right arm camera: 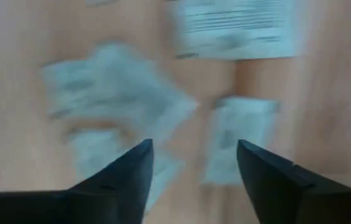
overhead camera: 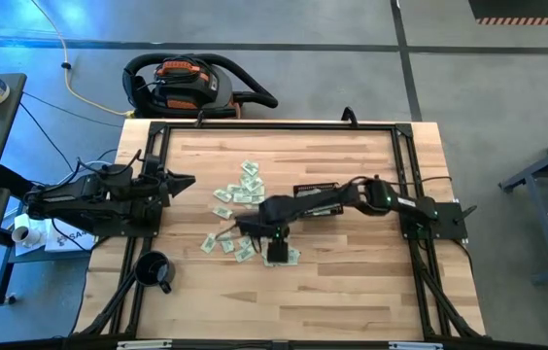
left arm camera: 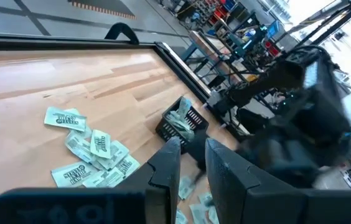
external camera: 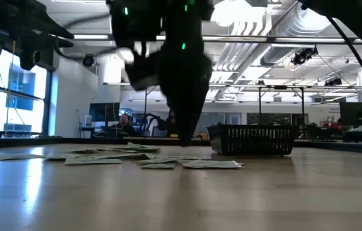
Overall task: Pick and place Stevia / Truvia into bins
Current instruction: Put the green stevia packet into the black bin
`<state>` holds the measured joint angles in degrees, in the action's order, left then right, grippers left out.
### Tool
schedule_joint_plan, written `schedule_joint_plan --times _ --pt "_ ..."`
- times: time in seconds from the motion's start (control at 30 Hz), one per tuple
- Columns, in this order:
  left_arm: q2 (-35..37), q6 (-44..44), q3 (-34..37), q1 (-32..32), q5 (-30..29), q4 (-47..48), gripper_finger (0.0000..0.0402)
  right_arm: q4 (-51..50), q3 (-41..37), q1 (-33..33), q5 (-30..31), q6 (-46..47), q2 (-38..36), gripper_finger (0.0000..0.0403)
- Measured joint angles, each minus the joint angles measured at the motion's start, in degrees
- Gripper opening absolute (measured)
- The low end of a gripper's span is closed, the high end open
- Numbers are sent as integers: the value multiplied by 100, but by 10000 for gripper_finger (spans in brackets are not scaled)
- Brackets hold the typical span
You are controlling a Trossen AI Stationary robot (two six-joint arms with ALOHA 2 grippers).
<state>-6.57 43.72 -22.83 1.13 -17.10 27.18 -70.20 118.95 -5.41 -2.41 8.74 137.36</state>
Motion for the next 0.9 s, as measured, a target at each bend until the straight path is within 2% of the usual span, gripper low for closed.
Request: schedule_joint_plan --times 0.17,0.33,0.47,0.6,0.8,0.9 --pt "2 2 0 0 241 2 111 488 -459 243 -54 324 -10 250" --pt "0 64 0 0 300 2 111 579 -468 228 114 124 9 252" --pt "0 66 0 0 300 2 111 577 -475 199 330 367 119 240" --pt "0 20 0 0 283 4 111 688 -781 214 -25 703 138 185" --pt "0 2 0 0 194 17 111 695 -1066 265 -972 748 131 57" --pt "0 2 1 0 192 51 111 717 -1089 202 -898 963 -11 11"
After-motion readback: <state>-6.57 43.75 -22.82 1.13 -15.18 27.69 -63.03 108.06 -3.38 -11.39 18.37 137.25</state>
